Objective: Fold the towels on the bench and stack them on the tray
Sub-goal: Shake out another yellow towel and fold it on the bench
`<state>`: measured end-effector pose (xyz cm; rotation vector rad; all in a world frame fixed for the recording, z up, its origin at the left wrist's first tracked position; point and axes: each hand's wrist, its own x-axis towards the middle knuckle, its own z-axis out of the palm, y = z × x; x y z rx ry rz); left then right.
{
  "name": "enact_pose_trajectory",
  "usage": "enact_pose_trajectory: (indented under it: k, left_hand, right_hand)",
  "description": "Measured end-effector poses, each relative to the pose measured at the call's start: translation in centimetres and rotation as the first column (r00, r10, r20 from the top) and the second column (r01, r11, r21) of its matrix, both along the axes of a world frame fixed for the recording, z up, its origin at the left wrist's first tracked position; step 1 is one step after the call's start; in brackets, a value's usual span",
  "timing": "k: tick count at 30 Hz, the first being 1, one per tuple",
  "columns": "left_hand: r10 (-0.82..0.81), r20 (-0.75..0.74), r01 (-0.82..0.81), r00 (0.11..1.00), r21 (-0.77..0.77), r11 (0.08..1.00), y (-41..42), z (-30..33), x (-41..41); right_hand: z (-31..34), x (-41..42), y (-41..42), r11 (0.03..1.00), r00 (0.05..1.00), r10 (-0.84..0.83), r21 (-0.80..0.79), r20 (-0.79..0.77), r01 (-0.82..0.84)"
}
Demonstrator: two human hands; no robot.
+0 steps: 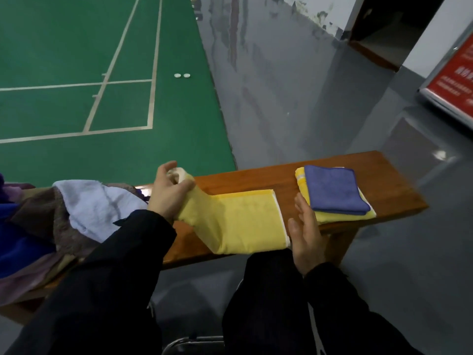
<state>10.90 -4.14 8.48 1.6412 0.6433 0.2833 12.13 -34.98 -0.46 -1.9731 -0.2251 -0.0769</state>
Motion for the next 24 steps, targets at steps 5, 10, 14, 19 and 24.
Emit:
enact_pose_trajectory:
  k: [5,10,14,19,24]
  left_hand:
    - [-0.308,-0.089,0.319,0.947,0.344,0.883,-8.4,0.2,3.1]
    - [-0.407,-0.213,0.459,0.888,0.426,0.779,-16.3,-3.6,4.9]
    - [-0.538,-0.358,0.644,0.763,0.352,0.679,-17.7,-5.7,4.6]
    - [-0.285,-0.045,0.264,0.958,0.537,0.801,-13.0,-6.7,-0.2]
    - [-0.101,-0.320,0.143,0.942,0.110,0.984,-9.1,-9.4,-1.2]
  right_hand:
    - [0.1,-1.4,-2.0,0.995,0.997,-0.064,0.081,0.040,0.061]
    - [0.1,-2.8,-3.1,0.995,0.997,-0.081,0.060,-0.013,0.082]
    - [-0.2,-2.9,-3.6,0.995,0.995,-0.077,0.056,-0.055,0.080]
    - [-0.1,-0.9,-2.1,0.994,0.996,-0.090,-0.056,-0.014,0.089]
    - [-0.6,1.9,1.5,0.928,0.947,-0.142,-0.372,-0.287,0.026]
